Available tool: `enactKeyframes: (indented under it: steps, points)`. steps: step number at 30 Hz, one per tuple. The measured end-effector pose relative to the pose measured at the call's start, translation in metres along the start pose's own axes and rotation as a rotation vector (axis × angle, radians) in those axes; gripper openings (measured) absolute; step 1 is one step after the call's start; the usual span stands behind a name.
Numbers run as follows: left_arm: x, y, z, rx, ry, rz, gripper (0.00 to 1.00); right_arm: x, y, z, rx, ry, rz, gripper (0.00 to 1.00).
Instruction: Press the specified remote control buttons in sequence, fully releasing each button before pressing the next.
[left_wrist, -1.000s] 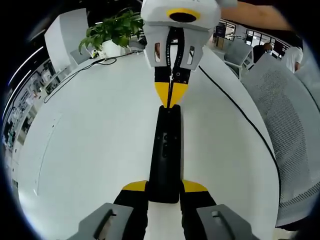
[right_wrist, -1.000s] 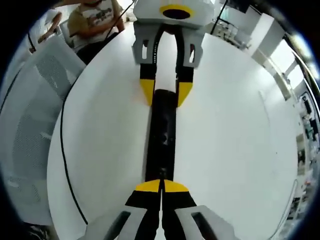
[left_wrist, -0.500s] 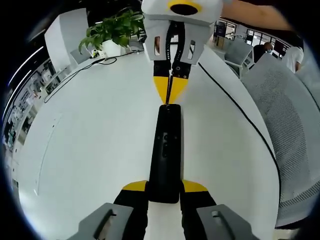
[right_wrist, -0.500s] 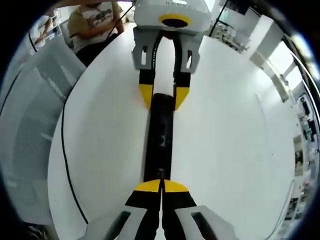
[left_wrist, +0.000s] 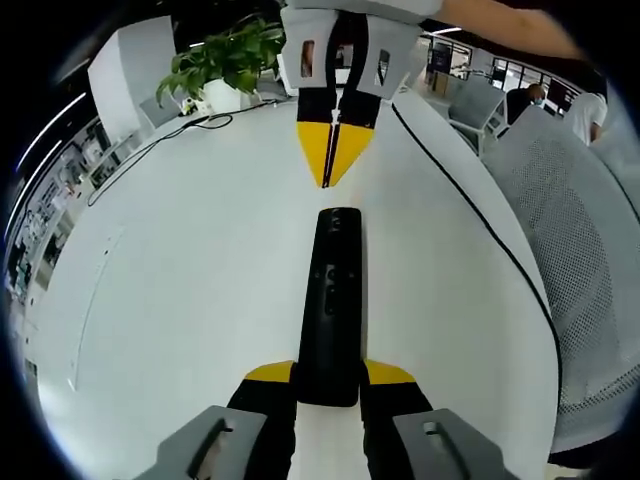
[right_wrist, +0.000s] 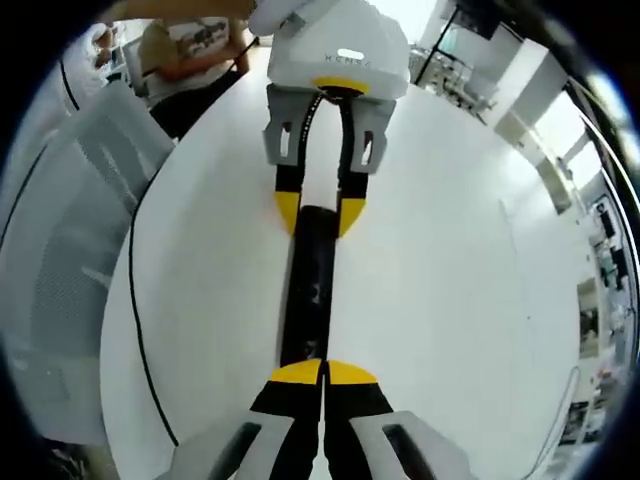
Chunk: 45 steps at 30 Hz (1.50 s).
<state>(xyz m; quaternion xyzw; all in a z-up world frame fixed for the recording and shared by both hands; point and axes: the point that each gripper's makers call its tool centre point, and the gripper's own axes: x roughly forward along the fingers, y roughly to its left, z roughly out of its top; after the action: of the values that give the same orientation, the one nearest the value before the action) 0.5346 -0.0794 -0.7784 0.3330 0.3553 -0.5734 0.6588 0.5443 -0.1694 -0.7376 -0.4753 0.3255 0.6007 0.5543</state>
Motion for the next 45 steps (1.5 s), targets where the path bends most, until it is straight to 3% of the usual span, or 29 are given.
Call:
enactKeyframes:
  steps: [45]
  points:
    - [0.000,0.000,0.000,0.009,0.002,0.003,0.23,0.025,0.010,-0.001,-0.017,-0.002,0.043,0.00]
